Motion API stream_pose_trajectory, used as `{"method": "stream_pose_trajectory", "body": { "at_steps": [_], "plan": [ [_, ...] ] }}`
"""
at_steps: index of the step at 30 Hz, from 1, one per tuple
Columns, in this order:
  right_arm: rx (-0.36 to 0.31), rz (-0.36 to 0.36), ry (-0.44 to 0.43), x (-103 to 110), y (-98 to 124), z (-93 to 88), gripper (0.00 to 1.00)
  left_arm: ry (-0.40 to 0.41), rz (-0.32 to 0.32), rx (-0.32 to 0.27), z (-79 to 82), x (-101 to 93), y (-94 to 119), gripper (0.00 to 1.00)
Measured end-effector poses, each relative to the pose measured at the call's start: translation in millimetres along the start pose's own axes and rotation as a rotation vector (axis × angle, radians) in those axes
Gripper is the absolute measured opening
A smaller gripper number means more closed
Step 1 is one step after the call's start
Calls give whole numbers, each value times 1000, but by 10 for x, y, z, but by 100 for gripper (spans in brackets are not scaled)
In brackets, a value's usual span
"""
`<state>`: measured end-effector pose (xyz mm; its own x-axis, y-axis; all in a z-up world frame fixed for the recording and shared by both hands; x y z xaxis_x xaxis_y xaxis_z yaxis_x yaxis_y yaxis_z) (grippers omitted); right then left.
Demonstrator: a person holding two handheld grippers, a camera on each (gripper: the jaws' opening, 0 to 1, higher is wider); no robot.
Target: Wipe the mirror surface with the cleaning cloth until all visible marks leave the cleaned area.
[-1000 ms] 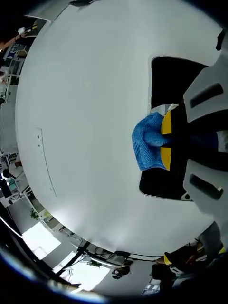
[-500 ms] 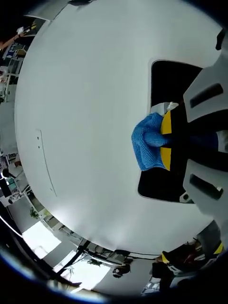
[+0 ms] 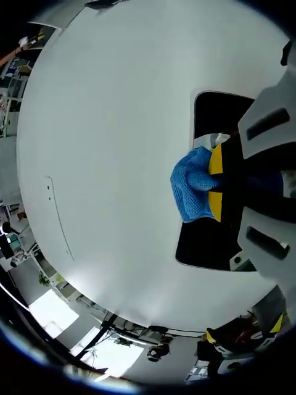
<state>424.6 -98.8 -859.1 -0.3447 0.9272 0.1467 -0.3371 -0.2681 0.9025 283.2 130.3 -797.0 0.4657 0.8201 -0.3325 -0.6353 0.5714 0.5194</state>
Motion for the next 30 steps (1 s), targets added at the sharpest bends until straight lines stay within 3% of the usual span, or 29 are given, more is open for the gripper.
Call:
{"method": "stream_pose_trajectory", "body": {
  "at_steps": [23,30],
  "plan": [
    [20,-26,-21,-356,57,-69,2,-11,6,18,-29,6,-4,98],
    [13,-46,0,-332,46,-71,2,-12,11,23,-33,6,1,98]
  ]
}}
Point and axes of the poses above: the point that each gripper's makers call its tool centre point, and the gripper's own axes: y roughly backward along the fingers, x roughly to its left, z roughly out of its top, the point moved 1 cm from there along y, roughly backward along the fingers, and after that the axes turned 11 degrees about y, right-handed, at the moved point
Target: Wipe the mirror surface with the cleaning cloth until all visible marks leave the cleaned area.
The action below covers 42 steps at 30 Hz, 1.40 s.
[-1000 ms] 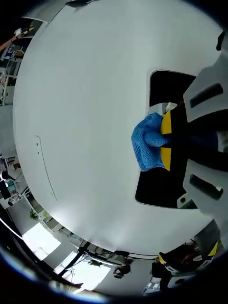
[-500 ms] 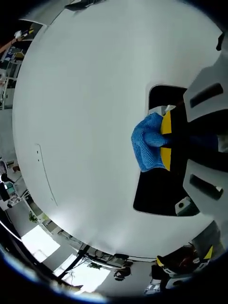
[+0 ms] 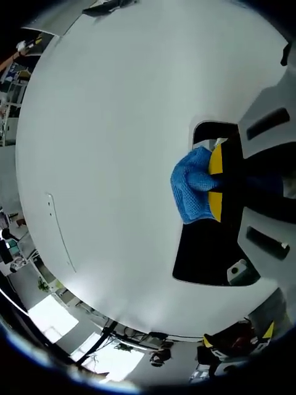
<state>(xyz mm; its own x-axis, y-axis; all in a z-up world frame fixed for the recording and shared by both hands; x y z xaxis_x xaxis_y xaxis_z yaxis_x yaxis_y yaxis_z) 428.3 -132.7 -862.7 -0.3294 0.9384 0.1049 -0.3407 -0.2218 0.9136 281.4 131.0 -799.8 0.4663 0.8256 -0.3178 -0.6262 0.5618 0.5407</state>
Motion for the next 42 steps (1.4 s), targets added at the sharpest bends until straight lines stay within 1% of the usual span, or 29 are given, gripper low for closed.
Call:
{"method": "stream_pose_trajectory", "body": {
  "at_steps": [5,13,17,21,24,28,38,42],
  "plan": [
    [-26,-12,6,-2,-8,-6,2,-3,2,1,2,-5,6,98],
    [-52,-25,9,71,56,-124,2,-2,5,-4,7,9,9,97],
    [-65,-27,4,106,102,-209,2,-2,8,-5,5,20,7,97],
    [-74,-15,-27,133,134,-297,2,-6,8,-8,13,7,15,97],
    [-71,-12,-16,177,173,-379,2,-13,4,-14,23,-9,18,98],
    [-83,-15,-8,226,226,-488,2,-11,-1,-30,50,-21,23,99],
    [-92,-5,-24,300,299,-642,2,-9,-1,-34,62,-32,39,99],
    [-93,-1,-15,341,334,-748,2,-11,3,-36,67,-27,47,99]
  ]
}}
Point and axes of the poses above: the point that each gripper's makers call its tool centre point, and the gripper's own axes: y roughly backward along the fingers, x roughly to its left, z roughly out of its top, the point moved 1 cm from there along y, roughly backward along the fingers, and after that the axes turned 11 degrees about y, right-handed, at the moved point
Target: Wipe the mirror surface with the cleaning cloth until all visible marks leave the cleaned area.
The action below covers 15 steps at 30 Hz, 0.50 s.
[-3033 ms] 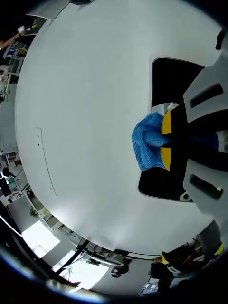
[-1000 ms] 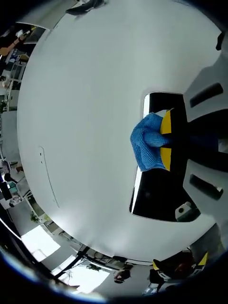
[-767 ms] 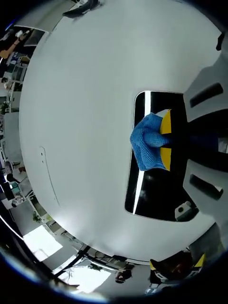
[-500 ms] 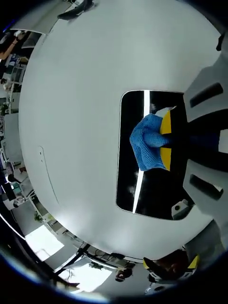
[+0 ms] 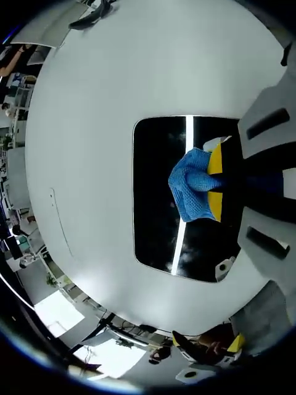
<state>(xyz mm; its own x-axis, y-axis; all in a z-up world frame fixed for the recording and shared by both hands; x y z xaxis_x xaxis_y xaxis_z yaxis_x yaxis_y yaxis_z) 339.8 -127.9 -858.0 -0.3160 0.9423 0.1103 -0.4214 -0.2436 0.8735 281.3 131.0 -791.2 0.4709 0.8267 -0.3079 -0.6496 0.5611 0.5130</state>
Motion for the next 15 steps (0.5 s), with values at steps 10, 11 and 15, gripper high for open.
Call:
{"method": "stream_pose_trajectory", "body": {
  "at_steps": [10,11,15],
  "plan": [
    [-1,-2,-3,66,79,-192,2,-11,-6,-3,5,-13,2,99],
    [0,-2,-3,72,84,-204,2,-12,-6,-3,5,-13,3,99],
    [6,3,-6,105,117,-276,2,-17,-7,0,0,-17,2,99]
  ]
}}
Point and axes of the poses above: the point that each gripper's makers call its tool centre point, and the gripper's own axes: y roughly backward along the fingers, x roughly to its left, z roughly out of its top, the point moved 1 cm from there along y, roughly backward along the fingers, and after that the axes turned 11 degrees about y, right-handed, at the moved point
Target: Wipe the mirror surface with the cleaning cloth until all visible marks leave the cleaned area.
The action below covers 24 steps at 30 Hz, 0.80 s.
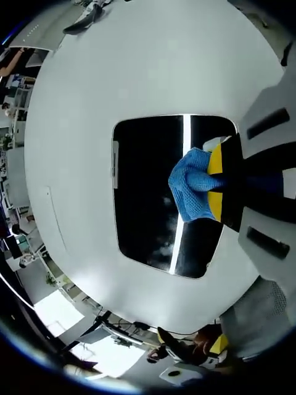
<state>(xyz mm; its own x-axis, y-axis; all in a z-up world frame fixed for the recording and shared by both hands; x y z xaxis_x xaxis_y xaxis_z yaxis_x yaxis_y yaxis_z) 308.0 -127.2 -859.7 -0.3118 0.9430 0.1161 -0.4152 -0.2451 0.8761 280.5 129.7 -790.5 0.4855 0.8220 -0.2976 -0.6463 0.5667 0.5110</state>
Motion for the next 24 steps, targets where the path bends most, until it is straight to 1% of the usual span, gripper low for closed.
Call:
{"method": "stream_pose_trajectory", "body": {
  "at_steps": [3,6,13,19,21,24],
  "plan": [
    [5,5,-13,17,21,-48,1,-7,-1,1,-2,0,0,99],
    [11,6,-2,44,43,-97,1,-11,-1,4,-7,0,-1,99],
    [16,17,-15,73,87,-209,1,-17,-2,3,-6,-7,-1,99],
    [19,8,-12,72,74,-201,1,-20,-4,2,-7,-14,-1,99],
    [19,7,4,73,77,-205,1,-18,-5,-2,2,-16,0,99],
    [18,18,-10,64,80,-205,1,-18,-9,-3,6,-27,1,99]
  ]
}}
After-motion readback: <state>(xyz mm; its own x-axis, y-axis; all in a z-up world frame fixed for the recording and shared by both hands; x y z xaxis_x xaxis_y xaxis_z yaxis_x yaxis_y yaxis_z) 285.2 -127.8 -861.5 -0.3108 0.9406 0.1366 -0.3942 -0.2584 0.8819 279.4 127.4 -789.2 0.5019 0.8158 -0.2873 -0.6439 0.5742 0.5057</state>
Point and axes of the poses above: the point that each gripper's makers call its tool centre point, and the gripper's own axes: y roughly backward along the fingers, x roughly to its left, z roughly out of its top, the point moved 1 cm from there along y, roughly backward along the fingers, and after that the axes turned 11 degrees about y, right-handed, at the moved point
